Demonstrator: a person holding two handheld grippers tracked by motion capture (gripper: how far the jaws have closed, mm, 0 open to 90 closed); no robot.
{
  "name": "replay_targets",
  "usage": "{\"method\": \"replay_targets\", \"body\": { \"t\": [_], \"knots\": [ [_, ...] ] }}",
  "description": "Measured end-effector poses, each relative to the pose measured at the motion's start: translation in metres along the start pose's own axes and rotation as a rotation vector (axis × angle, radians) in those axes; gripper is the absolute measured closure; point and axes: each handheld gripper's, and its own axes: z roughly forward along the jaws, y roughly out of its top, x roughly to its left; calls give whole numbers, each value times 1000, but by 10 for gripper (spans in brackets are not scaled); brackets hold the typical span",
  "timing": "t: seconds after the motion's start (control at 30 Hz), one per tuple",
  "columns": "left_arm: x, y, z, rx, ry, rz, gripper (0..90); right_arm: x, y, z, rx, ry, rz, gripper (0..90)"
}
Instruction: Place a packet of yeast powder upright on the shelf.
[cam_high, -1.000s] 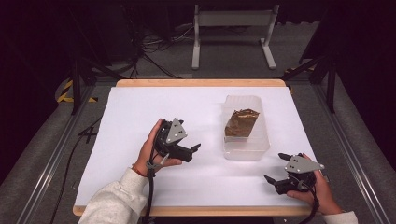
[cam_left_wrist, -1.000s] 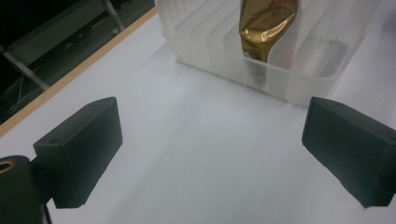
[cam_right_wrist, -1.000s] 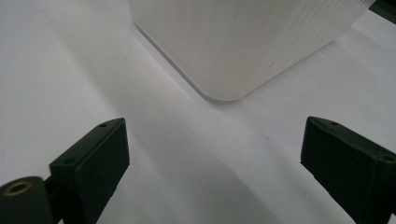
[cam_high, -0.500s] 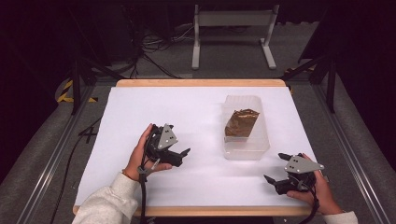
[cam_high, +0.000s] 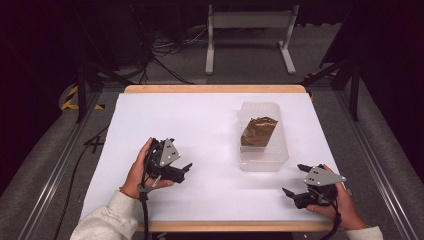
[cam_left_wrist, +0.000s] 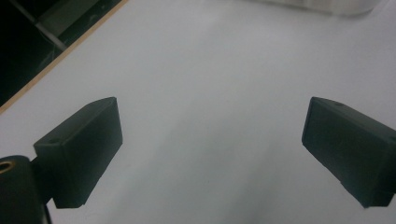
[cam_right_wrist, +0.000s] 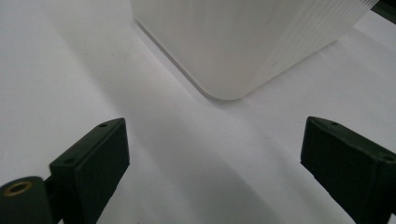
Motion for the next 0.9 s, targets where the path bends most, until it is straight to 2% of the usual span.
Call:
{"method": "replay_targets", "body": {
  "t": [0.23,0.5,0.63,0.67,0.83,0.9],
  "knots": [
    [2,-15,-4,33,19,-1,54,1,0,1,7,0,-3,86],
    [8,-34,-15,53,40,-36,53,1,0,1,9,-4,-6,86],
    [10,-42,-18,67,45,-39,53,2,0,2,12,0,-8,86],
    [11,-46,-20,77,60,-25,53,2,0,2,12,0,-8,86],
    [15,-58,-25,88,62,-59,52,2,0,3,15,1,-13,86],
    [16,-63,-27,96,77,-51,52,2,0,3,15,1,-13,86]
  ]
}}
